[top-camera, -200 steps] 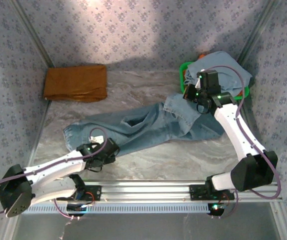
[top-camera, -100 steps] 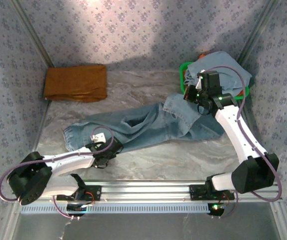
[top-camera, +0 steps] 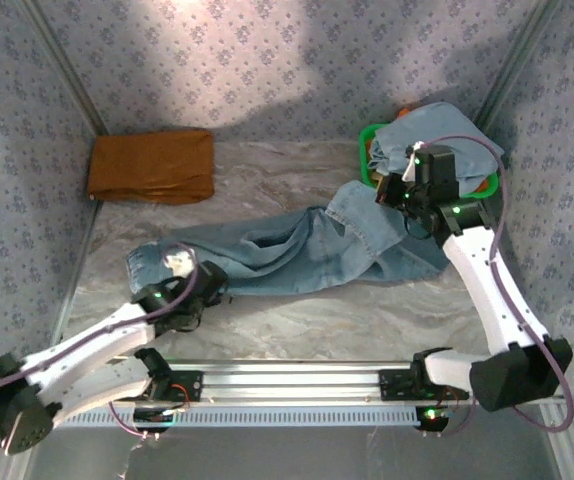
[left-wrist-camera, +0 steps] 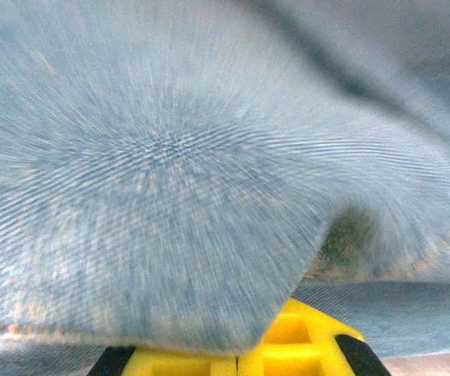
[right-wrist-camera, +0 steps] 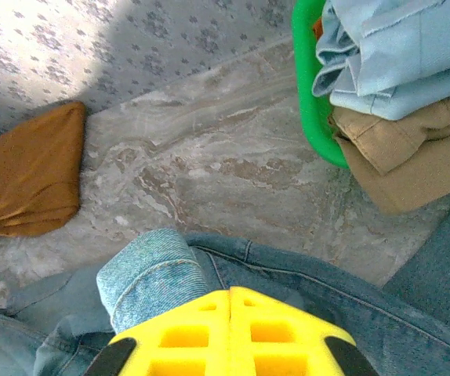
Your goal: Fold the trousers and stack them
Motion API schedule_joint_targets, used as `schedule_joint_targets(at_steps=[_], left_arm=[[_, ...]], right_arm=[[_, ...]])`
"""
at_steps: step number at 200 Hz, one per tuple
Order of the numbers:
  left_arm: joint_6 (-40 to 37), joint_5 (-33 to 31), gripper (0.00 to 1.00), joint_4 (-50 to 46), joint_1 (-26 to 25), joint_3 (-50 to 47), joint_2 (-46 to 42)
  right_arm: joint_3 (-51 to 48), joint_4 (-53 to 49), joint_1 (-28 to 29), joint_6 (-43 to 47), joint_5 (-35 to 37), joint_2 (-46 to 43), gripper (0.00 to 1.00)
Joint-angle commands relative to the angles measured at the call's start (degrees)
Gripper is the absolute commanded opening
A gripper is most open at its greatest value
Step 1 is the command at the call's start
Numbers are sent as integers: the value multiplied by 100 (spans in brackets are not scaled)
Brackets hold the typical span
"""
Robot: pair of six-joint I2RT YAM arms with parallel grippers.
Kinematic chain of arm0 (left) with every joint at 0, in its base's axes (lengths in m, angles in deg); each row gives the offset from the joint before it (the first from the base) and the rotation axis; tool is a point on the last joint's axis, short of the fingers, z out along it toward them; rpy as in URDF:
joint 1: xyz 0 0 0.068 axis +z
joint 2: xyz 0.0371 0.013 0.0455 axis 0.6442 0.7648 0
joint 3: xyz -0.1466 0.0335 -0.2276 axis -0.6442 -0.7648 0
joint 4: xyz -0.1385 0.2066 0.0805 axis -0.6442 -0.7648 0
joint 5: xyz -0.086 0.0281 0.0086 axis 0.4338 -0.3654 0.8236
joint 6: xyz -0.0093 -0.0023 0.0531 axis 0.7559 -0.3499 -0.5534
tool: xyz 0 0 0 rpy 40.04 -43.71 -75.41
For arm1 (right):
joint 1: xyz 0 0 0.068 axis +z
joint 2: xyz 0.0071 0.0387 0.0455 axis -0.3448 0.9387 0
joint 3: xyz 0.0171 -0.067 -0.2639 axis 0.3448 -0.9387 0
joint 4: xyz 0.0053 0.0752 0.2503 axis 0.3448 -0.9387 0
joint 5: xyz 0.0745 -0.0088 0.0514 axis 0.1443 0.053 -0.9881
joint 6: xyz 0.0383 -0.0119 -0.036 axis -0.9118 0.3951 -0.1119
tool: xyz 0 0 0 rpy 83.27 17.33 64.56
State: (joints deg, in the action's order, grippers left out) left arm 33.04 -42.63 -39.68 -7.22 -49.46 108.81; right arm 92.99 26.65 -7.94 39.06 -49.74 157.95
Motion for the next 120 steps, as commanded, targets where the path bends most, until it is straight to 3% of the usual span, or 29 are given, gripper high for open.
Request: schedule_joint_targets(at_steps=[1, 18, 36, 75, 120], left_arm=[[-652, -520, 0, -1212, 238, 911, -429], [-1115, -520, 0, -1292, 509, 1548, -393], [-1744, -312, 0, -1021, 1137, 2106, -156], [-2603, 1490, 0, -52, 3000, 3076, 1035], [-2548, 2507, 0, 803, 4149, 4042, 3248]], right_arm=[[-33, -47, -51, -130, 42, -435, 0], [-4, -48, -54, -298, 70, -537, 0], [117, -14, -124, -478, 194, -440, 0], [702, 294, -485, -892, 49, 523, 0], [1611, 478, -885, -1696, 225, 1931, 0]])
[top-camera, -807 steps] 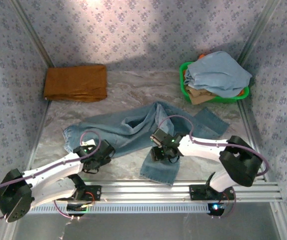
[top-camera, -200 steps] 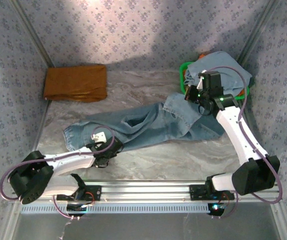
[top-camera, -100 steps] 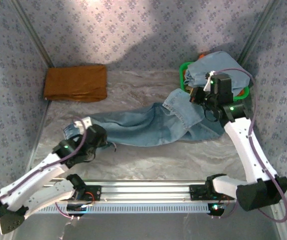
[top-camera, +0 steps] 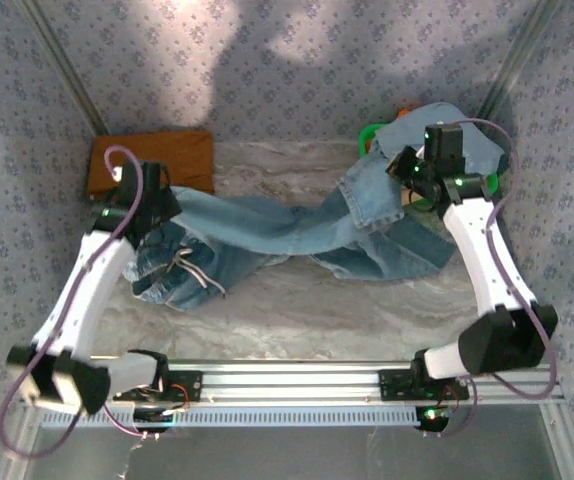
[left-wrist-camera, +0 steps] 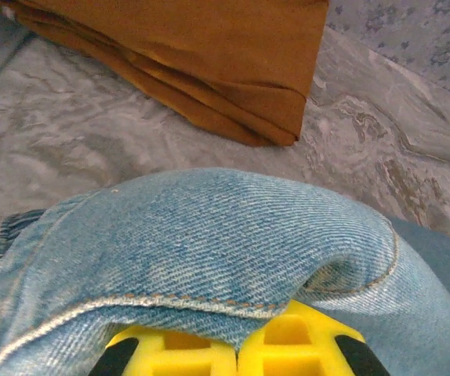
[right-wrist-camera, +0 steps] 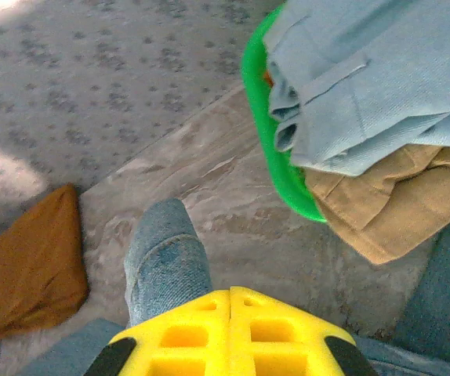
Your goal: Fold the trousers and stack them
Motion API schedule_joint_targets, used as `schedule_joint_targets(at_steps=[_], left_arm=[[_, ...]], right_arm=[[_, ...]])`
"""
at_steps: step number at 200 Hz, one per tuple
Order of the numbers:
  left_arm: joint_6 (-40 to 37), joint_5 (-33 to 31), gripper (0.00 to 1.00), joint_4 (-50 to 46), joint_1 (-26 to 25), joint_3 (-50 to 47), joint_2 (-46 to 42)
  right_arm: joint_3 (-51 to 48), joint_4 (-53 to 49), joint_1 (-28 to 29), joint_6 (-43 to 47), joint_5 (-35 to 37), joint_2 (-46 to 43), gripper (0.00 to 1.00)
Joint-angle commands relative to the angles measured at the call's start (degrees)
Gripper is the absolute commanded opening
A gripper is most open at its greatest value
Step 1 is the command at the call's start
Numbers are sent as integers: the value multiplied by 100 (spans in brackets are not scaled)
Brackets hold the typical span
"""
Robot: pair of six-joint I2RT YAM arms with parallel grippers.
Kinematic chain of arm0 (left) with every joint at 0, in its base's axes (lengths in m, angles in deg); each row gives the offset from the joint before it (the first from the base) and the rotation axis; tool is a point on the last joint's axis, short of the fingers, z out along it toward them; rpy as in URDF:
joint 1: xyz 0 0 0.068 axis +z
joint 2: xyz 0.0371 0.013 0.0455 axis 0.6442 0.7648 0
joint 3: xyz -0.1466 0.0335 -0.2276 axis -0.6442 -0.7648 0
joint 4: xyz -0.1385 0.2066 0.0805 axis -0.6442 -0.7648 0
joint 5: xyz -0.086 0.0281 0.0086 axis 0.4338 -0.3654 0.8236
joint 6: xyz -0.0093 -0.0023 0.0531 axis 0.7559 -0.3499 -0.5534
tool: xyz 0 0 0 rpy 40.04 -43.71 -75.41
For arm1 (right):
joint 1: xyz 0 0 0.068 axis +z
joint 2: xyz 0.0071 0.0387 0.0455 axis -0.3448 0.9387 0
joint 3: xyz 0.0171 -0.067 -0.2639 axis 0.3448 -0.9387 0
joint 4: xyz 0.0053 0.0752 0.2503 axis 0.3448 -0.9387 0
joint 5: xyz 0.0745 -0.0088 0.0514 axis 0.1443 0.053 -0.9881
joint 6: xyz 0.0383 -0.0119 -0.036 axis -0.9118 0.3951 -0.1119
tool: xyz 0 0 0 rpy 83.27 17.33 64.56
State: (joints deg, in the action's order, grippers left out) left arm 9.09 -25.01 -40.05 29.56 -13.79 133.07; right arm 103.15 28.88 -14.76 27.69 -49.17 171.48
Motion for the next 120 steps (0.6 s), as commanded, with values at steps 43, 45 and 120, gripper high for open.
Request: schedule_joint_targets(at_steps=[43, 45, 120], left_arm=[[99, 1767, 23, 816, 1190, 1963, 3024], [88, 1798, 25, 733, 1205, 2052, 3087], [53, 1268, 99, 71, 932, 1075, 1344]], right_arm=[[2130, -407, -423, -680, -19, 1989, 21], [2211, -485, -419, -658, -21, 2044, 28], [894, -882, 43, 231, 891, 663, 70]])
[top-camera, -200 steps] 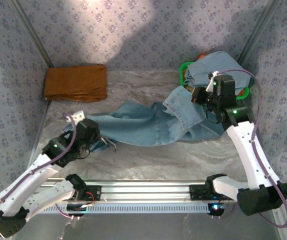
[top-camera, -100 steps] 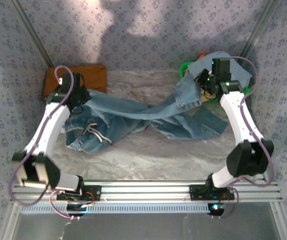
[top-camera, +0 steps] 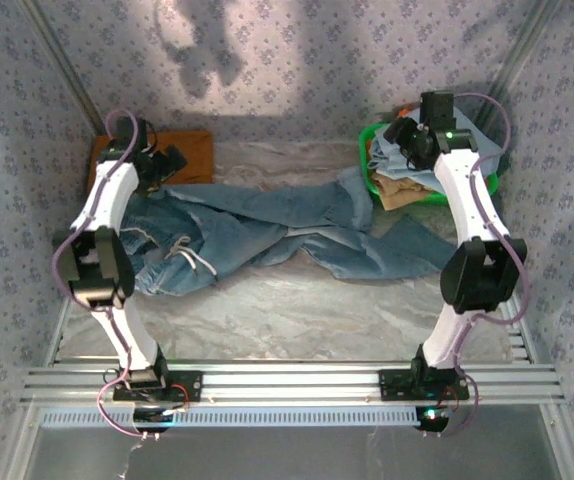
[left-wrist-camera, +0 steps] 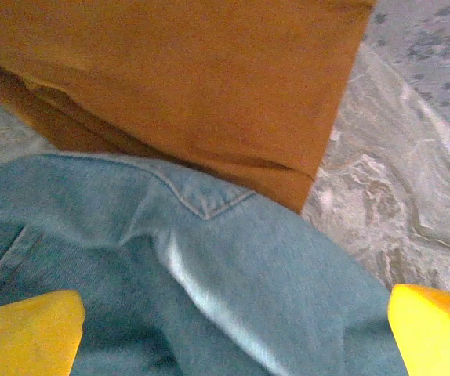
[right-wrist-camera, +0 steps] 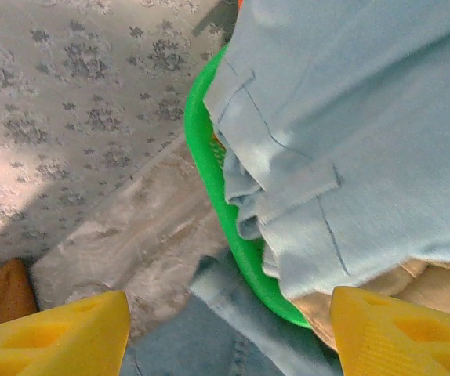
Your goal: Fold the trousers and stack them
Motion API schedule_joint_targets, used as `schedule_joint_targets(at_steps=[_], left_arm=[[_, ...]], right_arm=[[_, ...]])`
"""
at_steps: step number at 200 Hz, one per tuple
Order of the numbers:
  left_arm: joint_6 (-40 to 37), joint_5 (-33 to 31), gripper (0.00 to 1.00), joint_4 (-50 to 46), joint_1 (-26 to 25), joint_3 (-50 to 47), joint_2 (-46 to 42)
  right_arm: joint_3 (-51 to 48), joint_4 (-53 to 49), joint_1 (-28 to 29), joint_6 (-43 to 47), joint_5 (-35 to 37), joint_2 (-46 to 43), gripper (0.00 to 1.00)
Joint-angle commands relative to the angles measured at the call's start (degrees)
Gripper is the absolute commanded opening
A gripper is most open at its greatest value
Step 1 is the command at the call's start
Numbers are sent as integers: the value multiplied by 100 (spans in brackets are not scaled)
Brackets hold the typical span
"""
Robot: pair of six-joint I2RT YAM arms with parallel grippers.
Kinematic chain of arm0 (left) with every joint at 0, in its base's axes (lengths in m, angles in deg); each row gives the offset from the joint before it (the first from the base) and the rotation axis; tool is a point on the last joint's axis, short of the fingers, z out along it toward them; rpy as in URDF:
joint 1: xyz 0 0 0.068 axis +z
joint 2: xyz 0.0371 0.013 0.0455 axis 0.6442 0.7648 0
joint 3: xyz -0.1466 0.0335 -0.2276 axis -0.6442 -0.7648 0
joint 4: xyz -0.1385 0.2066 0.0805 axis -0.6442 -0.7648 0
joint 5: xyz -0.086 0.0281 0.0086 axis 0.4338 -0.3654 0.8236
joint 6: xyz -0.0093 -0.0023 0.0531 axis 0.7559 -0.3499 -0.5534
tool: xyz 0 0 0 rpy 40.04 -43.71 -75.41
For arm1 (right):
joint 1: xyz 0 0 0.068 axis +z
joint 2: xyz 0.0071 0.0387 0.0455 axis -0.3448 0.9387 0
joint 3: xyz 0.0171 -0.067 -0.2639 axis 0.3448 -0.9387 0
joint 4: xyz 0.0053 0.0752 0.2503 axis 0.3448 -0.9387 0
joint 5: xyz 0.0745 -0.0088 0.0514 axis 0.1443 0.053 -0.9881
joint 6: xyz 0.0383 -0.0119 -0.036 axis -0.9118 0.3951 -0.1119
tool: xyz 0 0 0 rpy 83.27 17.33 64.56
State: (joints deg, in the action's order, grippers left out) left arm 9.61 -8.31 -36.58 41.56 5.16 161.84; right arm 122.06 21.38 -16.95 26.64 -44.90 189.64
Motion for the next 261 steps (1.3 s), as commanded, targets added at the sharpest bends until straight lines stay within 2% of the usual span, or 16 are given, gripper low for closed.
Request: schedule_joint_targets(at_steps=[1, 23, 39, 72, 101, 134, 160, 177, 187, 194, 204, 213, 243, 261], left_arm=[[1, -432, 99, -270, -290, -892, -1604], [352, -961, 95, 132, -907, -2783, -3209], [584, -1344, 93, 17, -1297, -3843, -4162], [911, -1522, 89, -618, -1967, -5121, -5200], [1189, -1707, 88, -602, -2403, -5625, -5494], [1558, -1728, 89, 256, -2911, -6229, -5396], [1507, -2064, 94, 1041, -2945, -6544, -4911], [1287, -2296, 91, 1672, -2882, -6659, -4519], [1178, -2319, 84, 1952, -2746, -6646, -4277], [1044, -2297, 78, 2165, -2635, -6634, -4117], [906, -2288, 62, 2422, -2471, -6608, -3907], [831, -2222, 38, 2573, -2275, -6563, -3751], [550, -2105, 1, 2436, -1965, -6165, -3693], [459, -2213, 0, 2024, -1956, -5886, -4016]], right_arm=[[-1063, -108, 291, 336, 469, -1196, 70], [-2725, 217, 1021, 568, 782, -2167, 70], [-3759, 228, 1542, 492, 862, -2538, 69], [-5050, 235, 2554, 502, 874, -2723, 68], [-5477, 638, 3170, 593, 726, -2391, 64], [-5210, 730, 3670, 931, 1259, -1633, 62], [-4691, 529, 3782, 1188, 1801, -890, 63], [-4376, 285, 3758, 1319, 2033, -457, 63], [-4186, 113, 3730, 1319, 2156, -227, 61], [-4102, 57, 3721, 1358, 2247, -120, 55], [-4001, -40, 3724, 1364, 2456, -31, 41], [-3955, -99, 3733, 1364, 2622, -18, 27], [-3883, -236, 3672, 1456, 2916, -111, 1], [-3868, -327, 3650, 1508, 3032, -386, 0]])
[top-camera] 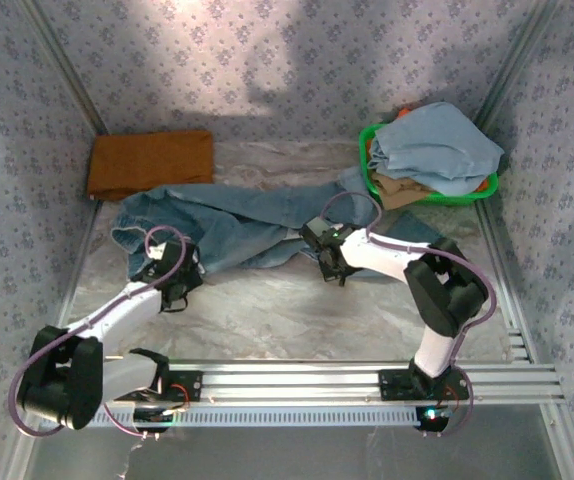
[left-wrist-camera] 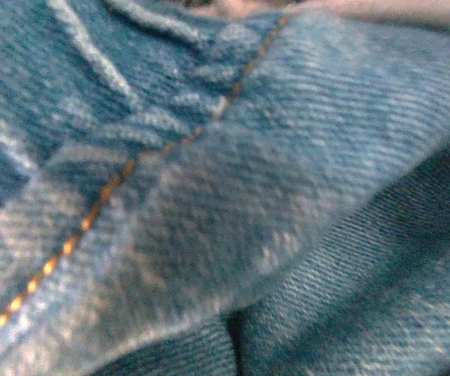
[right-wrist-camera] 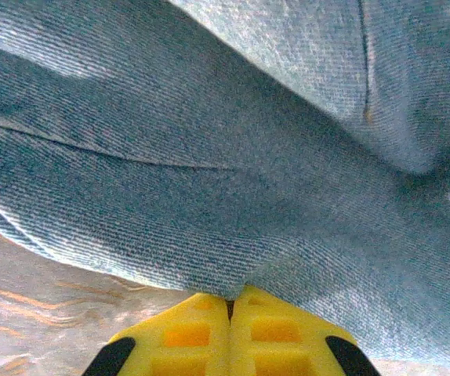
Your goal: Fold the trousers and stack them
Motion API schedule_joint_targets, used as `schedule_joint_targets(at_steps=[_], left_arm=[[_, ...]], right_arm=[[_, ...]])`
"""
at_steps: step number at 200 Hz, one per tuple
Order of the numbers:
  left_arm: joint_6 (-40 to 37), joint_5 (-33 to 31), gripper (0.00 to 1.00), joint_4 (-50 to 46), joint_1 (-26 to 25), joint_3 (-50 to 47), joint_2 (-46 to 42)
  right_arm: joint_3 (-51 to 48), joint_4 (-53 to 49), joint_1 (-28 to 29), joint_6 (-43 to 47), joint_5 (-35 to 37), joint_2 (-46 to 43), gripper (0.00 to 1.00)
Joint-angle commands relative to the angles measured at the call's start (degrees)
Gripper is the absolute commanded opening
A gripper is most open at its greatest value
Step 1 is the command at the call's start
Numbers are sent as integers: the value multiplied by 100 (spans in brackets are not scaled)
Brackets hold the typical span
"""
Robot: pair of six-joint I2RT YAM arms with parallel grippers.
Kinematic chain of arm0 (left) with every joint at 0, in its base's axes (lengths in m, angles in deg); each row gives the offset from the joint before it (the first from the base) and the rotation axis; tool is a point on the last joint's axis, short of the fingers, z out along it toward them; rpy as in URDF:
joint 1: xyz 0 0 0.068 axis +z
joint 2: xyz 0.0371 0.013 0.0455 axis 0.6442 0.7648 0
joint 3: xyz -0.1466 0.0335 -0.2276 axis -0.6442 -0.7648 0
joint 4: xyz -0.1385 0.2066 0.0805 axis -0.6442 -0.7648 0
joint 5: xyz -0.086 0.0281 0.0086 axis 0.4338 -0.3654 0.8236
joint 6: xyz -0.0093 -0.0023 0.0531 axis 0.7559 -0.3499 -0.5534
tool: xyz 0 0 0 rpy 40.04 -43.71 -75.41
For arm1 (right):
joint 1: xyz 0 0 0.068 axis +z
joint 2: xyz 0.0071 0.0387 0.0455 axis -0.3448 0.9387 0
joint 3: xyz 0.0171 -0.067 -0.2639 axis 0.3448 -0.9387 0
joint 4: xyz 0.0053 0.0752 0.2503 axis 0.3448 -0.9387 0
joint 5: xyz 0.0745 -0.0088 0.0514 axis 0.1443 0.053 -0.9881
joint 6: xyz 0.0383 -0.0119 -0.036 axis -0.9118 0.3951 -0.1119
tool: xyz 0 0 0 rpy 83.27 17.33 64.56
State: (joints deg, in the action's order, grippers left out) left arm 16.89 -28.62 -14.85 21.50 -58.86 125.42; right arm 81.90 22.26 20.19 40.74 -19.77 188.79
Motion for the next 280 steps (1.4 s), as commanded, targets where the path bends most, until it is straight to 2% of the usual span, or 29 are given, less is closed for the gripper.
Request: schedule_joint_targets(at_steps=[1, 26, 48, 92, 130, 140, 149, 155, 159, 160, 165, 166, 170, 171, 180, 195, 211, 225, 240, 262, 280], left_arm=[[-273, -195, 0, -180, 51, 538, -396], [-202, -397, 0, -1077, 156, 981, -1116], [-229, -160, 0, -1854, 507, 1439, -1545], [-333, 402, 0, -2871, 1171, 2003, -1832], [5, 884, 0, -3491, 1281, 1814, -2348], [84, 933, 12, -3665, 1278, 1790, -2572], [91, 986, 31, -3772, 1285, 1802, -2773], [110, 1014, 47, -3860, 1290, 1841, -2885], [121, 1034, 55, -3910, 1290, 1892, -2948], [119, 1046, 57, -3920, 1290, 1903, -2965], [103, 1109, 61, -3936, 1297, 1963, -3039], [97, 1119, 62, -3938, 1298, 1977, -3050], [92, 1156, 67, -3954, 1296, 2035, -3082], [88, 1164, 68, -3959, 1297, 2053, -3090], [89, 1198, 75, -4007, 1298, 2217, -3099], [70, 1243, 77, -4008, 1295, 2452, -2977], [111, 1557, 74, -3736, 1290, 2474, -2745], [294, 1958, 70, -3282, 1195, 2264, -2470], [510, 1928, 69, -2830, 852, 2020, -2198], [762, 1487, 71, -2031, 68, 1630, -1663], [850, 1572, 72, -1319, -22, 1354, -947]], right_arm=[[150, -424, -63, 100, 526, -323, 0], [130, -570, -119, 217, 673, -1024, 0], [149, -765, -193, 386, 498, -1722, 0], [112, -1455, -235, 436, 283, -2952, 0], [-320, -1846, 44, 331, -712, -3790, 0], [-433, -1904, 196, 255, -1000, -3996, 0], [-478, -2003, 298, 184, -1133, -4148, 0], [-485, -2078, 345, 144, -1202, -4235, 5], [-483, -2131, 366, 135, -1274, -4307, 16], [-483, -2131, 366, 135, -1274, -4307, 16], [-476, -2167, 376, 122, -1297, -4382, 27], [-472, -2175, 376, 122, -1301, -4411, 32], [-469, -2189, 376, 100, -1296, -4453, 39], [-464, -2185, 376, 93, -1290, -4482, 44], [-431, -2213, 378, 24, -1216, -4581, 57], [-313, -2333, 332, -122, -1005, -4619, 63], [-289, -2318, 185, -234, -738, -4566, 65], [-375, -2358, -149, -518, -441, -4492, 67], [-645, -2422, -875, -978, -372, -4483, 71], [-1393, -1964, -2388, -1304, -1251, -4715, 72], [-2040, -1373, -3704, -1348, -1910, -4786, 77]])
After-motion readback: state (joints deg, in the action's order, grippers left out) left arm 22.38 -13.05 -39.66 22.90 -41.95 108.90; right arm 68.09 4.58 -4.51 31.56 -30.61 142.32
